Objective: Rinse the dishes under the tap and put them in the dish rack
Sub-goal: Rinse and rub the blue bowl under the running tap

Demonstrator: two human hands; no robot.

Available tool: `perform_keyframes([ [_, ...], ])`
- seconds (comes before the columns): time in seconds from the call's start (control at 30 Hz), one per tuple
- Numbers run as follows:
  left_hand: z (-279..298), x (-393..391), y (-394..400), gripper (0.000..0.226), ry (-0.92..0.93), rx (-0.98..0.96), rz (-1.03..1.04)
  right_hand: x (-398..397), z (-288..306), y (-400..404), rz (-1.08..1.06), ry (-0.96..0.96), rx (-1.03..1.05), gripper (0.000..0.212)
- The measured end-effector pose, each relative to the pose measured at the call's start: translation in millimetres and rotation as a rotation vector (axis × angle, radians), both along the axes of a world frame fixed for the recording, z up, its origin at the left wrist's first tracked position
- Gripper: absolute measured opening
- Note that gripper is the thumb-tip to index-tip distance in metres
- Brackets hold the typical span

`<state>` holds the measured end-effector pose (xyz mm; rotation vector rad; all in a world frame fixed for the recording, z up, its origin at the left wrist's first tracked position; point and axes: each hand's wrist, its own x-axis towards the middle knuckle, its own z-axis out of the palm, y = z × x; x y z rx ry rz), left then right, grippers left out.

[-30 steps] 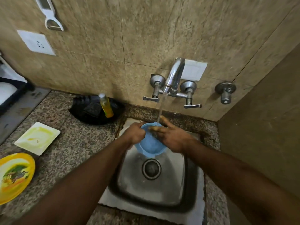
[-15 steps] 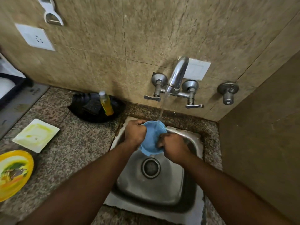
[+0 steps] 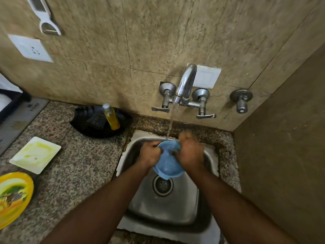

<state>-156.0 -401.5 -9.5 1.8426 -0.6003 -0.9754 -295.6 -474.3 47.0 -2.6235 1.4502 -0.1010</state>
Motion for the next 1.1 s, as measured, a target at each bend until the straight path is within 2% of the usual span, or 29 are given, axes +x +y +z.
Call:
perform_keyframes([
  [0.03, 0, 0, 1, 0.05, 0.014, -0.021, -0.001, 0, -2, -2, -0.087, -0.053, 0.036, 0.054],
  [0.1, 1, -1, 2, 0.056, 0.039, -0.068, -0.004, 6, -5, -3, -0.188, -0.094, 0.156, 0.05],
  [0.2, 2, -3, 2, 0.045, 0.084, -0.083, 0.01, 17, -4, 3, -0.269, -0.116, 0.282, 0.047],
  [0.27, -1, -1, 4, 0.038, 0.024, -0.068, 0.007, 19, -3, 4, -0.331, -0.098, 0.324, 0.049],
  [0.37, -9, 5, 9, 0.04, -0.25, 0.015, -0.069, 25, -2, 8, -0.3, -0.017, 0.326, 0.033],
  [0.43, -10, 8, 7, 0.028, -0.536, 0.176, -0.104, 28, -2, 13, -0.289, -0.028, 0.307, 0.025],
  [0.5, -5, 8, 4, 0.034, -0.734, 0.347, -0.079, 30, -2, 17, -0.288, -0.051, 0.287, 0.025],
  [0.6, 5, 3, 4, 0.077, -0.655, 0.43, -0.004, 32, -2, 23, -0.324, -0.109, 0.299, 0.023],
  [0.67, 10, -1, 5, 0.091, -0.585, 0.44, 0.048, 32, -4, 23, -0.376, -0.159, 0.319, 0.022],
  [0.7, 11, -2, 4, 0.084, -0.568, 0.439, 0.042, 31, -5, 22, -0.423, -0.184, 0.326, 0.023],
  [0.8, 16, -9, -1, 0.034, -0.513, 0.367, 0.004, 27, -3, 13, -0.551, -0.238, 0.347, 0.027],
  [0.83, 19, -13, -1, 0.028, -0.462, 0.347, 0.035, 26, -1, 11, -0.574, -0.244, 0.347, 0.028],
  [0.97, 21, -27, -3, 0.038, -0.225, 0.271, 0.147, 26, 3, 4, -0.71, -0.272, 0.382, 0.027],
  [1.07, 24, -35, -6, 0.042, -0.275, 0.254, 0.116, 24, 4, 4, -0.773, -0.295, 0.413, 0.029],
  [1.1, 21, -34, -6, 0.04, -0.342, 0.287, 0.056, 23, 4, 6, -0.767, -0.285, 0.412, 0.03],
])
